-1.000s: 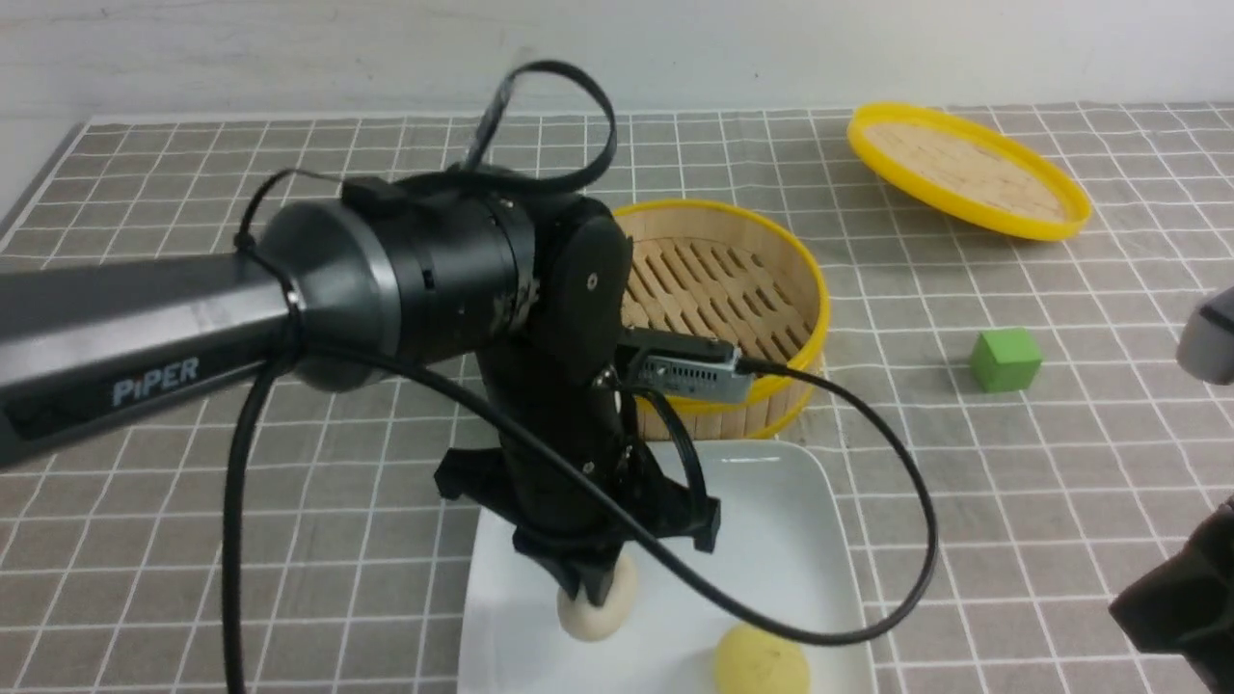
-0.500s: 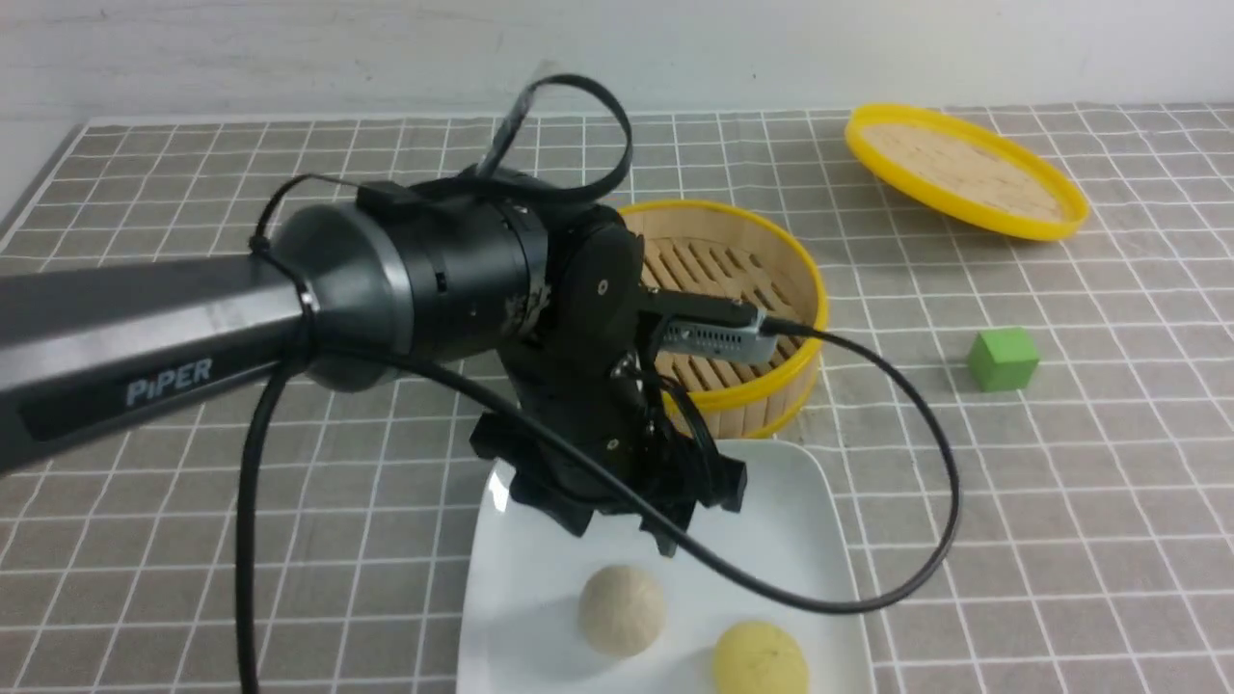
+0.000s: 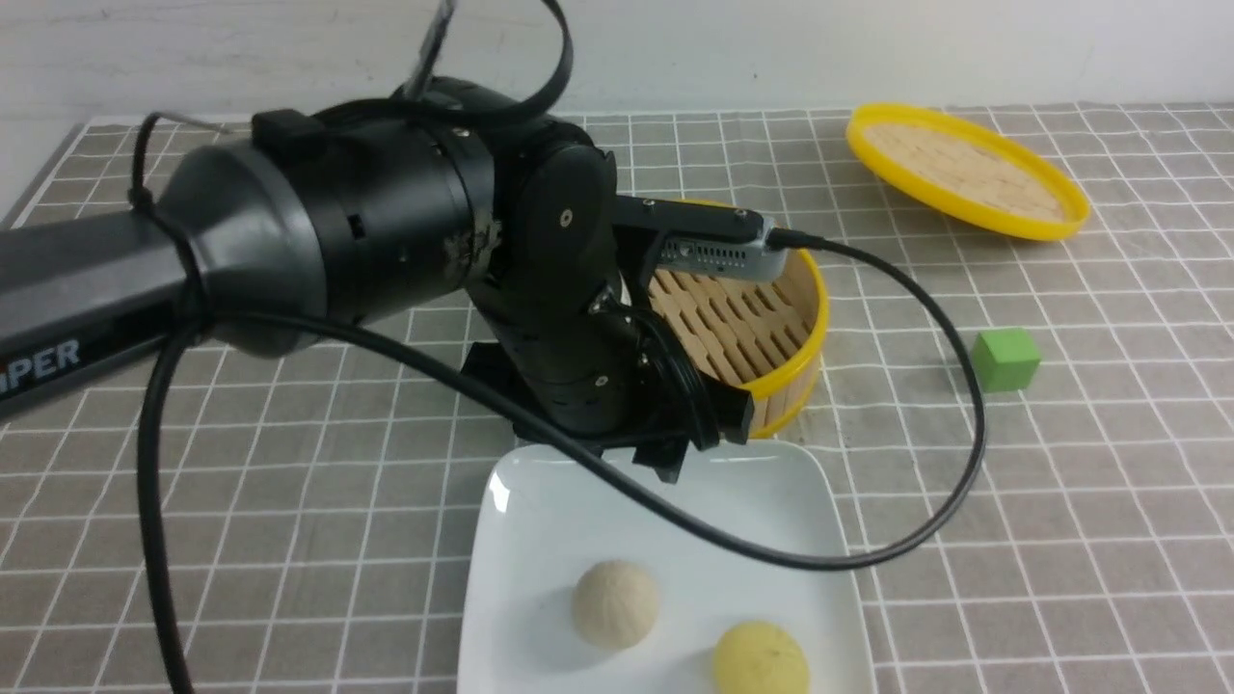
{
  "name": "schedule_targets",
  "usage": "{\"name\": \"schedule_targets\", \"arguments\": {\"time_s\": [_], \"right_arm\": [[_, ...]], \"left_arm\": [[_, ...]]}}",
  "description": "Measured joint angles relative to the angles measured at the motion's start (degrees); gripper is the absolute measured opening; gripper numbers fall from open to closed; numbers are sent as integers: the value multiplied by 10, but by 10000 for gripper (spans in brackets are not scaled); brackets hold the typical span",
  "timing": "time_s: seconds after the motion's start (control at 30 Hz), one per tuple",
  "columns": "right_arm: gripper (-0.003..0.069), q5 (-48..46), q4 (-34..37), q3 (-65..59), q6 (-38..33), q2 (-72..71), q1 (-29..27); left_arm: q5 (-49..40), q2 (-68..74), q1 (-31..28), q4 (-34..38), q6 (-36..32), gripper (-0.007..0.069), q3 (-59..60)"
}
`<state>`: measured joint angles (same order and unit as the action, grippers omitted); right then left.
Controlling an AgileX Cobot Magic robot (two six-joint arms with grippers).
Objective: Put the steamed buns into the plate on the grey tablecloth.
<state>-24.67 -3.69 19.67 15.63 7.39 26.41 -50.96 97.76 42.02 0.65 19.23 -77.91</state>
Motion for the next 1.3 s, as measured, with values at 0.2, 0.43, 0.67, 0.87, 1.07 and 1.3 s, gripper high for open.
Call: {"name": "schedule_targets", "arguments": {"time_s": [0.2, 0.43, 0.67, 0.87, 1.07, 1.3], "right_arm": [[8, 0, -1, 0, 0, 0, 0], [15, 0, -1, 0, -1, 0, 0], [25, 29, -1, -63, -1, -23, -12], [33, 41, -12, -172, -1, -77, -117], [39, 35, -18, -206, -2, -80, -199], [43, 30, -22, -205, -2, -80, -205]], "left_arm": [[0, 0, 0, -1, 0, 302, 0], [2, 0, 0, -7, 0, 93, 0], [2, 0, 0, -7, 0, 2, 0], [2, -5, 0, -24, 0, 2, 0], [-13, -59, 0, -60, 0, 2, -3], [-93, -177, 0, -123, 0, 2, -4]]}}
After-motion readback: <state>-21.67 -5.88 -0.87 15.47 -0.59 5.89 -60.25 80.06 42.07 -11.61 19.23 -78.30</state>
